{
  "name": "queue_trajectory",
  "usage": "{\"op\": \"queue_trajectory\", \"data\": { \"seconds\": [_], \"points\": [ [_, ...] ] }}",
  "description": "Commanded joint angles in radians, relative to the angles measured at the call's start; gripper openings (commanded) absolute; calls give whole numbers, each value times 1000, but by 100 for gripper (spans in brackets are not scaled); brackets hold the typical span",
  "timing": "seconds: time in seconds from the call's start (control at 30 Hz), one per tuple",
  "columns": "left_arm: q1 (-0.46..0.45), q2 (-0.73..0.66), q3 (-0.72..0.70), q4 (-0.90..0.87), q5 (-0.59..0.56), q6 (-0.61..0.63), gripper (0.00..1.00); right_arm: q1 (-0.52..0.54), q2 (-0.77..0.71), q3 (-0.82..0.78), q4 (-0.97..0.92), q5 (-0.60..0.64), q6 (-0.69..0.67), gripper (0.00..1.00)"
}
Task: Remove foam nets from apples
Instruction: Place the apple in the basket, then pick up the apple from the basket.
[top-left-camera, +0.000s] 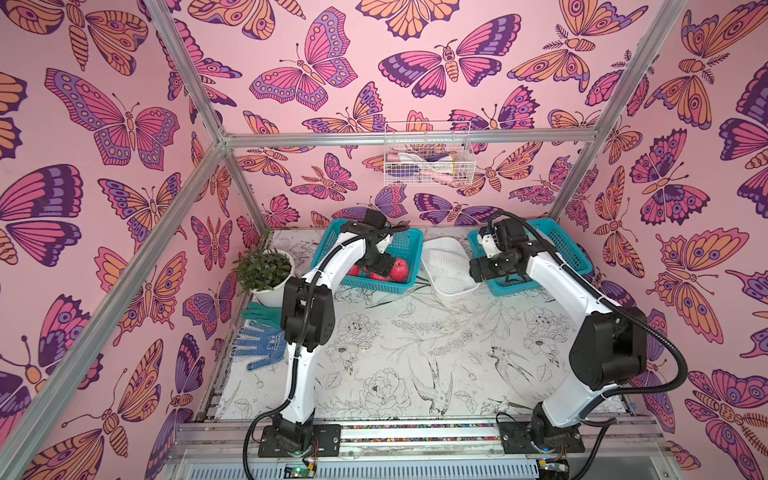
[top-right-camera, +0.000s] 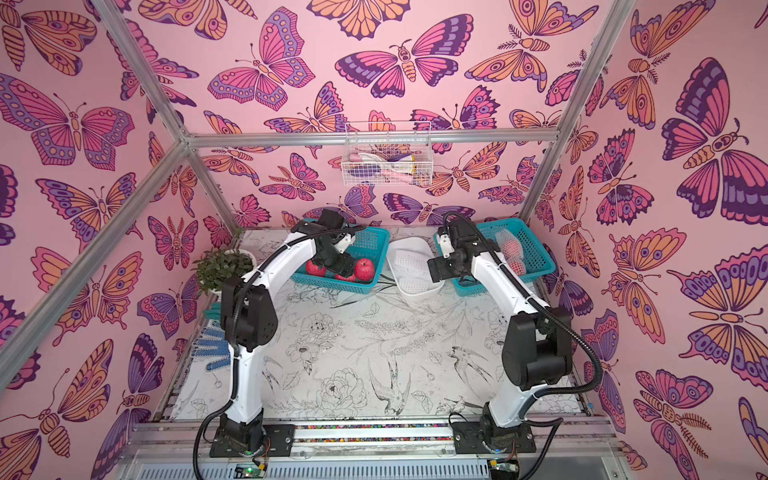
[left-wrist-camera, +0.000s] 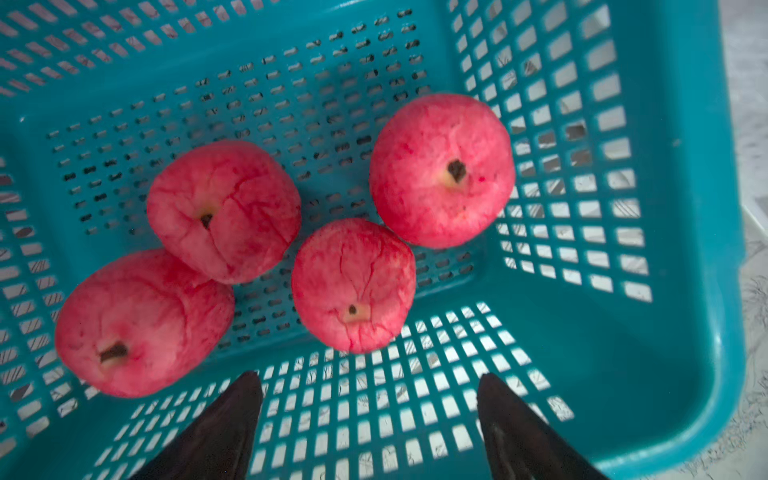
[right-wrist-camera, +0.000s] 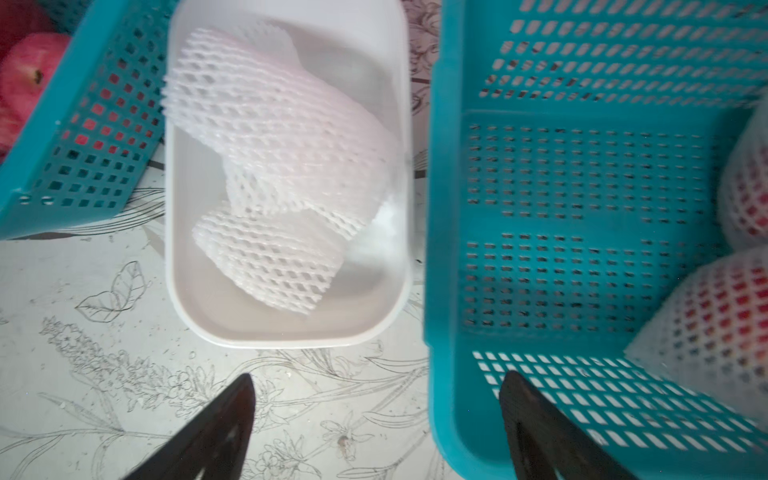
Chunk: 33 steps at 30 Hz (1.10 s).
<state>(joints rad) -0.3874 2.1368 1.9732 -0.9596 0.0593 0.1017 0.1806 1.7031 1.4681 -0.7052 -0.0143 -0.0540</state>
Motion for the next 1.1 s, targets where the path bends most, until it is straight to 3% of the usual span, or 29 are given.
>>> {"op": "queue_trajectory", "data": {
  "seconds": [0.0,0.33,0.5,0.8,1.07],
  "points": [
    [-7,-137,-127,68,-2,-44,84,-87,8,70,-42,105,-1,93],
    [-36,-356,-460,308,86,-110,84,-242,230,320,-46,148,21,94],
    [-50,-371,-490,409,118,-90,84,-300,362,473,-80,127,32,94],
    [-50,-346,-532,583,224,-33,85,-318,576,701,-108,239,13,95],
    [-49,-303,-548,625,277,-28,85,-326,666,767,-52,330,5,100]
  ]
}}
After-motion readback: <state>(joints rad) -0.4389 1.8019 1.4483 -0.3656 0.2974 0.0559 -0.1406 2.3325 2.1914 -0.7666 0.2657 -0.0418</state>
